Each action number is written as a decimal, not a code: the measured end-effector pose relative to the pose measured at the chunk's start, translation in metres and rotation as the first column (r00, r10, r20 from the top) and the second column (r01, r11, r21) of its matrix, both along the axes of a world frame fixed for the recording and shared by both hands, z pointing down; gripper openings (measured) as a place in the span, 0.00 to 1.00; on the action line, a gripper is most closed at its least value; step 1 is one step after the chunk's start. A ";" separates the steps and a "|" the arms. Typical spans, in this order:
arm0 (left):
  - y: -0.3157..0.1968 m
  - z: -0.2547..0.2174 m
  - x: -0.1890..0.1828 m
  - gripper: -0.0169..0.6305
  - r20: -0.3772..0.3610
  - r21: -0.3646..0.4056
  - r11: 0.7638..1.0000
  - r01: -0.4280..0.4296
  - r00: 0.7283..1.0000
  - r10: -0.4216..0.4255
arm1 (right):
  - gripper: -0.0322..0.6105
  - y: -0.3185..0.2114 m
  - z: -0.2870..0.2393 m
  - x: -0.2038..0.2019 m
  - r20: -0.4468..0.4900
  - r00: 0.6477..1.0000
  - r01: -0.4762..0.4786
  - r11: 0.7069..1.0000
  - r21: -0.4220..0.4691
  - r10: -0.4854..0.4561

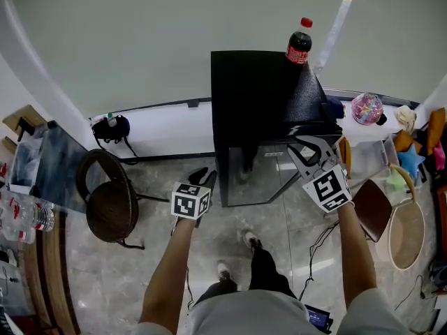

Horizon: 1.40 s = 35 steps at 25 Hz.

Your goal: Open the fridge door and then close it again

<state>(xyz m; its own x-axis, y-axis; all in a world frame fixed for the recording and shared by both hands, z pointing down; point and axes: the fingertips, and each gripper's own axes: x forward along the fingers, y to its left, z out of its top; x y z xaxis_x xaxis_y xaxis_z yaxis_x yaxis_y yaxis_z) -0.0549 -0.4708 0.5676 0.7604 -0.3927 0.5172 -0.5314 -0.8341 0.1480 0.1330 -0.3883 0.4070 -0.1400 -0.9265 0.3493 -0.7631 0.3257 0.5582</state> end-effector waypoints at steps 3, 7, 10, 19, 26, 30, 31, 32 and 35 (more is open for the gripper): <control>0.002 -0.033 -0.020 0.14 -0.027 0.083 0.997 -0.003 1.000 0.005 | 0.11 0.022 -0.006 0.002 0.094 0.992 -0.089 0.996 0.024 0.086; 0.011 -0.081 -0.040 0.07 -0.064 0.190 0.982 -0.013 0.998 0.026 | 0.05 0.054 -0.011 -0.001 0.189 0.968 -0.177 0.983 0.042 0.166; 0.024 -0.116 -0.049 0.04 -0.072 0.275 0.961 -0.030 0.996 0.052 | 0.05 0.078 -0.015 -0.008 0.229 0.953 -0.216 0.975 0.055 0.198; 0.059 -0.208 -0.059 0.04 -0.133 0.434 0.900 -0.041 0.985 0.109 | 0.05 0.115 -0.065 -0.032 0.287 0.934 -0.263 0.955 0.141 0.215; 0.089 -0.253 -0.074 0.04 -0.180 0.513 0.858 -0.023 0.974 0.134 | 0.05 0.132 -0.096 -0.061 0.257 0.947 -0.250 0.944 0.213 0.192; 0.103 -0.272 -0.079 0.04 -0.186 0.549 0.836 -0.023 0.971 0.149 | 0.05 0.138 -0.106 -0.070 0.248 0.951 -0.246 0.940 0.235 0.187; 0.107 -0.275 -0.079 0.04 -0.186 0.555 0.832 -0.025 0.971 0.153 | 0.05 0.140 -0.107 -0.072 0.249 0.951 -0.246 0.939 0.240 0.186; 0.111 -0.277 -0.081 0.04 -0.186 0.559 0.829 -0.029 0.970 0.159 | 0.05 0.141 -0.109 -0.074 0.251 0.951 -0.245 0.938 0.245 0.183; 0.120 -0.283 -0.085 0.04 -0.190 0.570 0.821 -0.036 0.966 0.175 | 0.05 0.144 -0.112 -0.082 0.258 0.952 -0.232 0.939 0.253 0.165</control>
<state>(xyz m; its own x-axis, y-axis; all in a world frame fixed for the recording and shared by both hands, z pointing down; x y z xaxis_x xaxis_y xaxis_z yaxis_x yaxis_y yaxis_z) -0.1394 -0.3512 0.2841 0.8810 -0.4709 0.0452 -0.4454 -0.8578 -0.2564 0.0510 -0.2441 0.2945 0.0115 -0.9984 0.0550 -0.9138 0.0119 0.4061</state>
